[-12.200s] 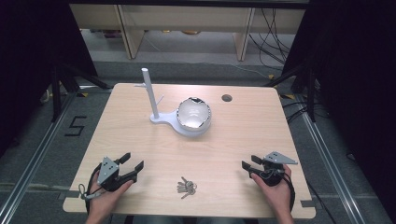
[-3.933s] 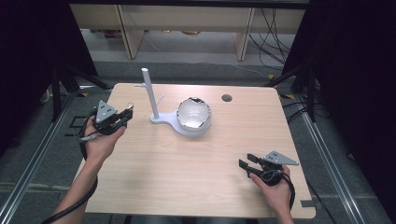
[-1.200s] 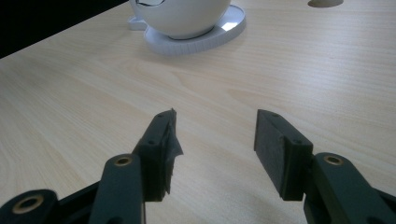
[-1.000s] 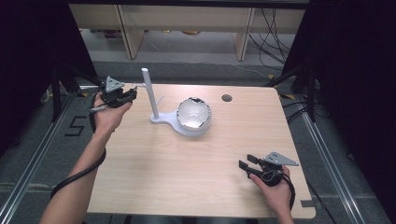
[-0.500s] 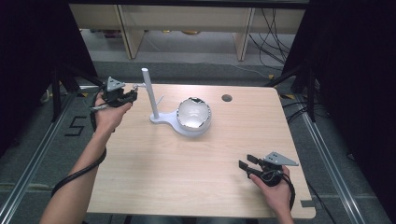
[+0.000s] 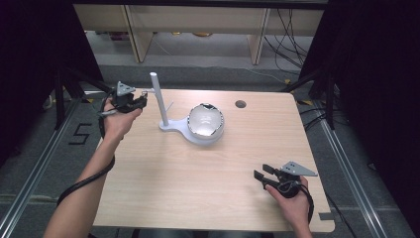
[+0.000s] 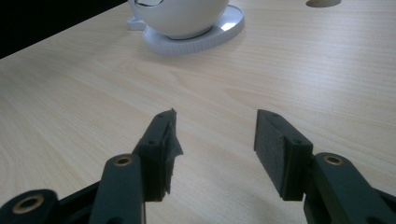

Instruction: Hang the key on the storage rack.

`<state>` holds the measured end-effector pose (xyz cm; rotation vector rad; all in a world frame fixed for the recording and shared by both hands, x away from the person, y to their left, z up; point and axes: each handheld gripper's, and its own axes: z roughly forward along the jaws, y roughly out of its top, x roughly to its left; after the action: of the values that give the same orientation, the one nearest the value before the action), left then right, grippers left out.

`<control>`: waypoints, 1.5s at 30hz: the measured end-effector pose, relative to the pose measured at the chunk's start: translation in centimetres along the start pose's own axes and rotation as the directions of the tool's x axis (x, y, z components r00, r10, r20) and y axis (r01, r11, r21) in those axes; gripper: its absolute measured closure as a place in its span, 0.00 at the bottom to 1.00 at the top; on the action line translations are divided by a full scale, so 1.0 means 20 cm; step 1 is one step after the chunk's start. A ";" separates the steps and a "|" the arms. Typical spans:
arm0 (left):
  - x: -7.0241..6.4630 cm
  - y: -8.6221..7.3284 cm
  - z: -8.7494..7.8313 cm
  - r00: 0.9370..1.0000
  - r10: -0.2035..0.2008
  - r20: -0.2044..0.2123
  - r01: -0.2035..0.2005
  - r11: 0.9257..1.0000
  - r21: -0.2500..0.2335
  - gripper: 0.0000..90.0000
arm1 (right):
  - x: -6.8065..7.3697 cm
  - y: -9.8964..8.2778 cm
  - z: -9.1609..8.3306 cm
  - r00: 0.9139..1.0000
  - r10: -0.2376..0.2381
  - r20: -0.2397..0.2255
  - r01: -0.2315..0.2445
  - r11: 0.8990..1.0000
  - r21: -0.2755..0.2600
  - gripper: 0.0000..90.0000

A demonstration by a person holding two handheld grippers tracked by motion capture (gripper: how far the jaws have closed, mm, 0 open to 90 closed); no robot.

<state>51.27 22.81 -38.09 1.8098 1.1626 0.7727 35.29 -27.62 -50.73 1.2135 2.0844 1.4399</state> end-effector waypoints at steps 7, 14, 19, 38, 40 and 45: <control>0.00 0.01 0.02 1.000 0.001 -0.002 -0.001 1.000 0.008 0.90 | 0.00 0.00 0.01 1.000 0.002 -0.005 -0.002 1.000 -0.015 0.55; -0.02 0.01 0.06 1.000 0.003 -0.002 -0.003 1.000 0.024 0.90 | 0.00 0.00 0.01 1.000 0.011 -0.011 -0.011 1.000 -0.005 0.55; -0.03 0.01 0.07 1.000 0.018 0.002 -0.018 0.999 0.032 0.90 | 0.01 0.00 0.01 0.999 0.037 -0.015 -0.037 0.999 -0.003 0.55; -0.04 -0.03 0.01 1.000 0.007 0.004 -0.007 1.000 0.005 0.86 | 0.00 0.00 0.01 1.000 0.012 -0.010 -0.012 1.000 -0.001 0.55; -0.03 -0.04 -0.01 1.000 0.009 0.002 -0.009 1.000 -0.002 0.85 | 0.00 0.00 0.00 1.000 0.015 -0.010 -0.015 1.000 -0.003 0.55; -0.01 -0.07 -0.06 1.000 0.003 -0.005 -0.003 1.000 -0.009 0.83 | 0.00 0.00 0.00 1.000 0.010 -0.006 -0.010 1.000 -0.002 0.55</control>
<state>49.57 23.36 -38.81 1.8031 1.1585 0.7838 35.34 -27.61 -50.85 1.2215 2.0830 1.4517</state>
